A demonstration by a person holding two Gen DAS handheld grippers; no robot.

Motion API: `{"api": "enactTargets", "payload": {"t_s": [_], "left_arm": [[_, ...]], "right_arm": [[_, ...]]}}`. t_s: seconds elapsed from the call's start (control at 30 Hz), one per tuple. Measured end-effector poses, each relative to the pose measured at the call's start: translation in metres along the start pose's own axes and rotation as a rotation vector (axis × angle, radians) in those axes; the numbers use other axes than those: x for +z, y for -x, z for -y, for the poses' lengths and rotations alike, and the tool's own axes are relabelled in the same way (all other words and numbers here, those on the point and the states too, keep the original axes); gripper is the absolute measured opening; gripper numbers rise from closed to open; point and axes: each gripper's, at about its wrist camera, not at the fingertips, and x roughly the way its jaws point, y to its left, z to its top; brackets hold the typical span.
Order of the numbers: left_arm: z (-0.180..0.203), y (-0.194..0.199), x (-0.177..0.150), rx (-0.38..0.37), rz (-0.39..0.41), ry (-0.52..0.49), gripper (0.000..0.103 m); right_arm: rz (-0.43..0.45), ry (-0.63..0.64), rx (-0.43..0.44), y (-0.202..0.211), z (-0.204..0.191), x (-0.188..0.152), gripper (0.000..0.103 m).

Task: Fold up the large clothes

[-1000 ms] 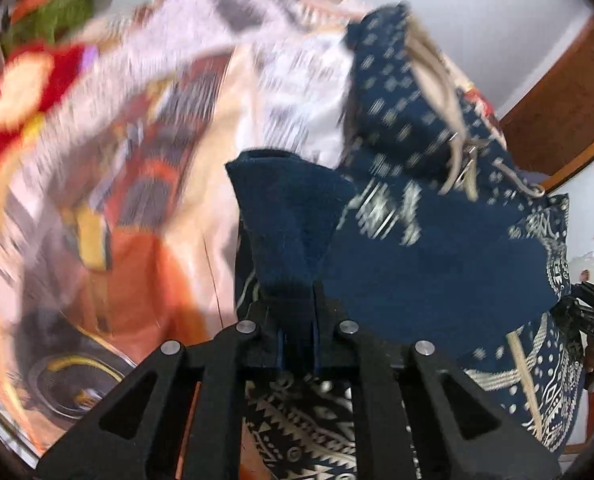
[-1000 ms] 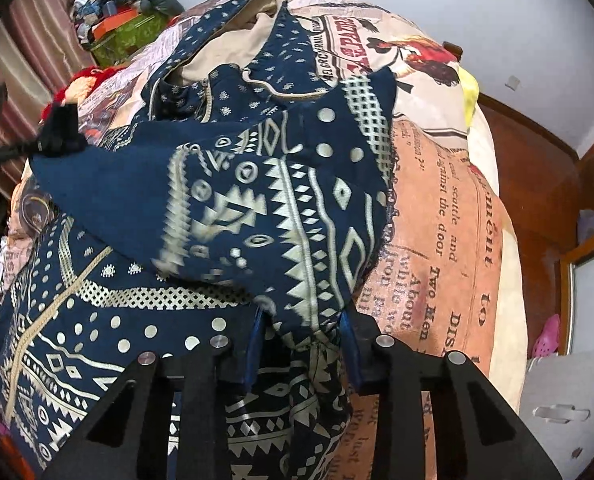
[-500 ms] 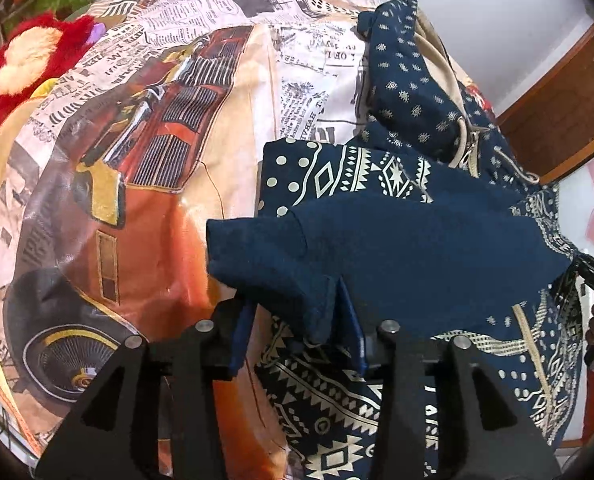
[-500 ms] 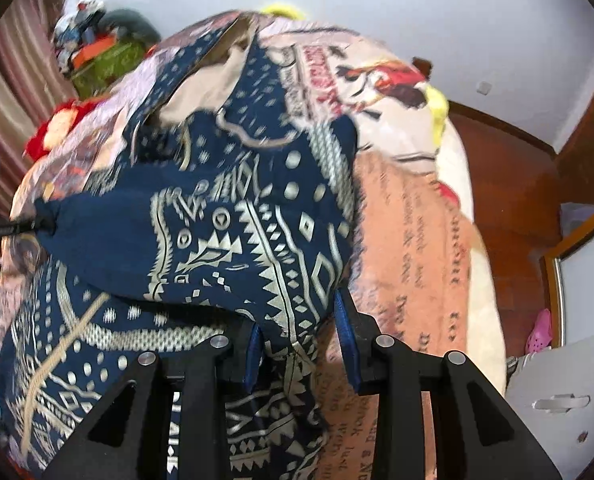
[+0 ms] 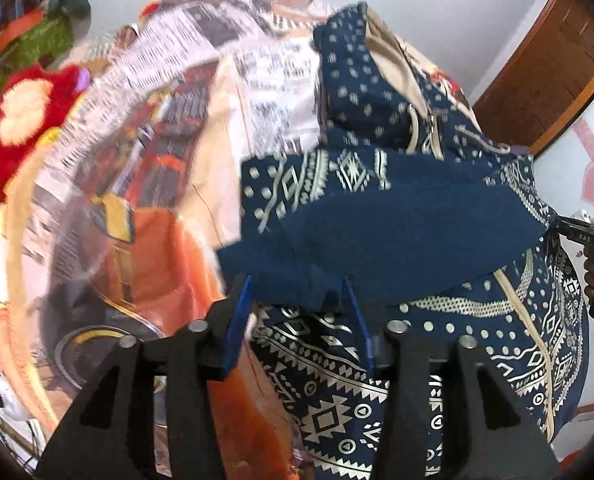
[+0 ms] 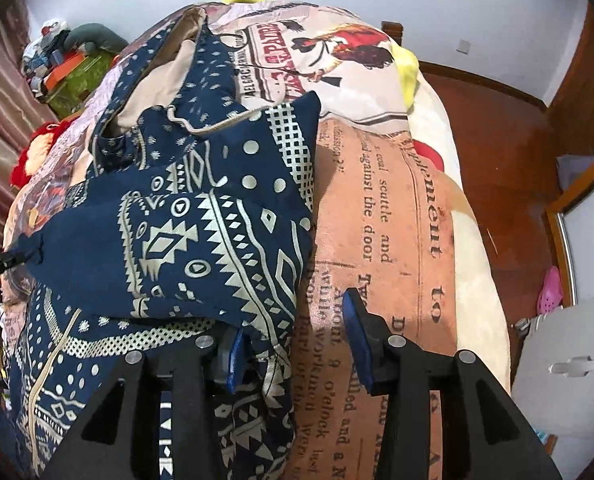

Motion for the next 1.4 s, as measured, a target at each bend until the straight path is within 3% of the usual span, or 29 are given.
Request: {"api": "enactTargets", "payload": {"t_s": [0.2, 0.33, 0.47, 0.6, 0.67, 0.8, 0.97, 1.1, 1.23, 1.4], "left_arm": [[-0.016, -0.005, 0.017, 0.061, 0.010, 0.082, 0.056], [-0.019, -0.034, 0.011, -0.006, -0.080, 0.126, 0.056], [-0.016, -0.059, -0.001, -0.038, -0.131, 0.163, 0.054], [-0.008, -0.057, -0.003, -0.001, -0.101, 0.137, 0.036], [-0.002, -0.049, -0.003, 0.023, -0.074, 0.098, 0.019], [0.005, -0.030, -0.002, 0.043, -0.020, 0.043, 0.015], [0.018, -0.012, 0.005, 0.098, 0.040, -0.029, 0.014], [0.031, 0.001, 0.011, 0.137, 0.115, -0.093, 0.014], [0.039, 0.008, 0.019, 0.157, 0.162, -0.114, 0.014], [0.037, 0.010, 0.027, 0.152, 0.192, -0.080, 0.014]], "right_arm": [[0.053, -0.086, -0.053, 0.007, 0.015, 0.004, 0.040], [0.003, -0.031, -0.029, 0.005, 0.012, -0.001, 0.041], [0.022, 0.070, -0.009, 0.027, -0.001, -0.008, 0.042], [0.094, 0.087, 0.036, 0.058, -0.006, 0.005, 0.048], [0.134, 0.058, 0.054, 0.065, -0.006, 0.019, 0.057], [0.128, -0.011, 0.078, 0.042, -0.008, 0.052, 0.057], [0.045, -0.090, 0.067, -0.020, -0.004, 0.081, 0.057], [0.006, -0.172, 0.142, -0.048, 0.010, 0.085, 0.039], [0.026, -0.161, 0.171, -0.045, 0.014, 0.086, 0.015], [0.078, -0.150, 0.146, -0.030, 0.021, 0.087, 0.007]]}}
